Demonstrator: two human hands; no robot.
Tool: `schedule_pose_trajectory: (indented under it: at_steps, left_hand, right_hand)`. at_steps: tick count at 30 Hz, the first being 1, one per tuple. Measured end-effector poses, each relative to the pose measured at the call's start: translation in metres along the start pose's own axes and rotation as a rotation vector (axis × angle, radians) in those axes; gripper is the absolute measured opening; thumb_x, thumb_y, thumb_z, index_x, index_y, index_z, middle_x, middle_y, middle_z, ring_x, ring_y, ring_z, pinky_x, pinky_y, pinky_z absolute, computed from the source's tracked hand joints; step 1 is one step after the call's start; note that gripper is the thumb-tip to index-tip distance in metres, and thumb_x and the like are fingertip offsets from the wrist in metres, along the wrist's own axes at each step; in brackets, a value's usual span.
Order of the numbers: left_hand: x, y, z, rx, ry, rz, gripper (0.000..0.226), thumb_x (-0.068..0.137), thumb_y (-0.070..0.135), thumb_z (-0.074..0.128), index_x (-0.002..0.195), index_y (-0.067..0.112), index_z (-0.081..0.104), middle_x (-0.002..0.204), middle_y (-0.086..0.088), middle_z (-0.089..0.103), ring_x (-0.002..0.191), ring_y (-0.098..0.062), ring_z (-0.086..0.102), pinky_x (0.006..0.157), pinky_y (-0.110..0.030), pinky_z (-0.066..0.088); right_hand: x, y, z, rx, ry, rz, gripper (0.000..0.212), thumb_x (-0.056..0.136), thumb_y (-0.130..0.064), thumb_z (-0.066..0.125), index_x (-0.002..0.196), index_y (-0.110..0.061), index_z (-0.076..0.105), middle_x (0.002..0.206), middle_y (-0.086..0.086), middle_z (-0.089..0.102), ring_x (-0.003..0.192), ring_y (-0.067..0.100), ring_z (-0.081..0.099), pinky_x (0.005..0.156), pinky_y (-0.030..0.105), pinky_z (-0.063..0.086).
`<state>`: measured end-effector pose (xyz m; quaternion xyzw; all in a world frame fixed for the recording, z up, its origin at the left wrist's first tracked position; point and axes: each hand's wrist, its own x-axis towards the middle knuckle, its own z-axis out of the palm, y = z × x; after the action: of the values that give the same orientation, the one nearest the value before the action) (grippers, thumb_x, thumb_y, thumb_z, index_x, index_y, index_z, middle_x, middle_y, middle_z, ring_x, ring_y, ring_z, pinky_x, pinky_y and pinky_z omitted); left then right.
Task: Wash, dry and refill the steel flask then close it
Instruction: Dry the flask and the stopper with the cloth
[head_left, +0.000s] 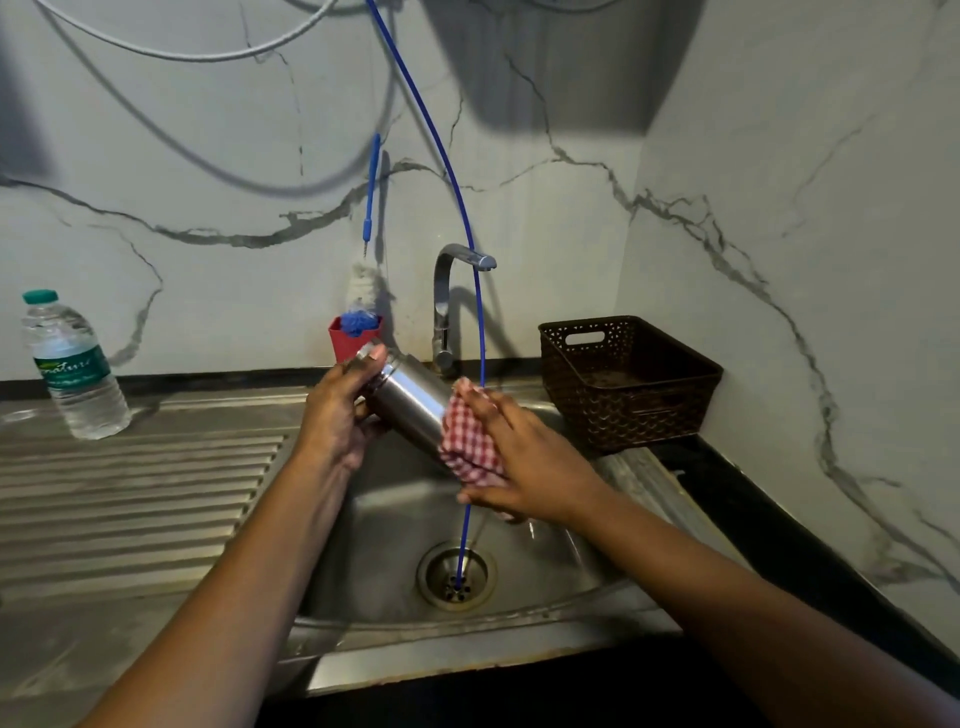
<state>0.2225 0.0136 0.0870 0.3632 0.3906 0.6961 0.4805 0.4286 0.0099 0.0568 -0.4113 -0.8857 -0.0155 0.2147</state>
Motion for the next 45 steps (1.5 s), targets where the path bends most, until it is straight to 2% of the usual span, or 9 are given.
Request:
schedule_pose_trajectory:
  at_steps: [5, 8, 14, 20, 26, 31, 34, 40, 45]
  left_hand:
    - [-0.008, -0.002, 0.0, 0.031, -0.143, -0.026, 0.051, 0.053, 0.046, 0.082, 0.094, 0.022, 0.064, 0.085, 0.002, 0.069, 0.079, -0.015, 0.065, 0.067, -0.029, 0.053]
    - [-0.006, -0.001, -0.003, 0.079, -0.214, 0.01, 0.083, 0.021, 0.059, 0.088, 0.093, 0.022, 0.065, 0.084, 0.004, 0.07, 0.074, -0.011, 0.066, 0.062, -0.028, 0.054]
    - [-0.009, -0.009, 0.002, 0.064, -0.308, 0.042, 0.08, 0.03, 0.057, 0.089, 0.098, 0.021, 0.069, 0.093, 0.003, 0.071, 0.083, -0.013, 0.065, 0.072, -0.032, 0.051]
    - [-0.014, -0.023, 0.009, -0.048, -0.38, 0.02, 0.087, 0.037, 0.048, 0.092, 0.111, 0.014, 0.062, 0.1, 0.001, 0.072, 0.092, -0.015, 0.067, 0.078, -0.032, 0.055]
    - [-0.011, -0.026, 0.005, -0.054, -0.421, 0.038, 0.085, 0.046, 0.043, 0.092, 0.119, 0.014, 0.061, 0.115, -0.006, 0.067, 0.105, -0.021, 0.064, 0.084, -0.034, 0.054]
    - [-0.012, -0.005, 0.005, 0.417, -0.262, 0.202, 0.043, 0.063, 0.04, 0.077, 0.102, 0.025, 0.067, 0.093, 0.007, 0.073, 0.09, -0.017, 0.067, 0.07, -0.022, 0.055]
    - [-0.003, 0.0, -0.001, 0.564, -0.254, 0.142, 0.047, 0.068, 0.041, 0.074, 0.107, 0.015, 0.068, 0.097, -0.004, 0.072, 0.079, -0.02, 0.069, 0.058, -0.026, 0.053]
    - [0.004, -0.003, -0.009, 0.356, -0.262, 0.059, 0.04, 0.06, 0.02, 0.077, 0.097, 0.009, 0.069, 0.087, -0.005, 0.075, 0.079, -0.019, 0.069, 0.063, -0.026, 0.057]
    - [-0.001, -0.009, -0.007, 0.283, -0.327, 0.118, 0.033, 0.067, -0.001, 0.071, 0.097, 0.013, 0.067, 0.077, 0.004, 0.074, 0.069, -0.007, 0.069, 0.058, -0.018, 0.054]
  right_hand:
    - [0.038, -0.03, -0.015, 0.361, 0.018, 0.128, 0.112, 0.059, -0.057, 0.08, 0.146, -0.034, 0.014, 0.144, 0.002, 0.04, 0.125, 0.024, 0.046, 0.105, 0.043, 0.039]
    - [0.024, -0.017, -0.015, 0.425, -0.097, 0.218, 0.12, 0.054, -0.053, 0.083, 0.145, -0.042, 0.006, 0.144, 0.001, 0.043, 0.123, 0.025, 0.049, 0.102, 0.046, 0.042]
    - [-0.016, 0.007, 0.008, 0.528, -0.172, 0.352, 0.12, 0.053, -0.044, 0.087, 0.141, -0.047, 0.005, 0.137, 0.0, 0.047, 0.12, 0.023, 0.052, 0.1, 0.046, 0.045]
    - [-0.012, -0.006, 0.009, 0.52, 0.026, 0.358, 0.111, 0.052, -0.051, 0.084, 0.138, -0.045, 0.016, 0.139, -0.003, 0.046, 0.121, 0.02, 0.05, 0.1, 0.045, 0.044]
    - [0.001, -0.018, 0.001, 0.315, 0.16, 0.276, 0.104, 0.06, -0.049, 0.08, 0.142, -0.032, 0.018, 0.138, -0.001, 0.046, 0.123, 0.021, 0.047, 0.105, 0.044, 0.04]
    - [0.005, -0.006, -0.005, -0.122, 0.265, 0.167, 0.101, 0.066, -0.054, 0.073, 0.146, -0.024, 0.019, 0.128, 0.006, 0.047, 0.114, 0.024, 0.048, 0.094, 0.039, 0.043]
    - [0.008, 0.002, -0.003, -0.362, 0.329, 0.102, 0.104, 0.057, -0.058, 0.076, 0.14, -0.021, 0.026, 0.117, 0.012, 0.056, 0.099, 0.029, 0.058, 0.08, 0.041, 0.049]
    - [0.017, -0.006, -0.001, -0.535, 0.475, 0.018, 0.1, 0.052, -0.053, 0.081, 0.134, -0.02, 0.035, 0.113, 0.014, 0.059, 0.094, 0.029, 0.06, 0.075, 0.042, 0.05]
    - [0.029, -0.014, -0.006, -0.497, 0.412, -0.091, 0.095, 0.058, -0.058, 0.076, 0.135, -0.026, 0.032, 0.122, 0.013, 0.056, 0.1, 0.03, 0.058, 0.081, 0.043, 0.049]
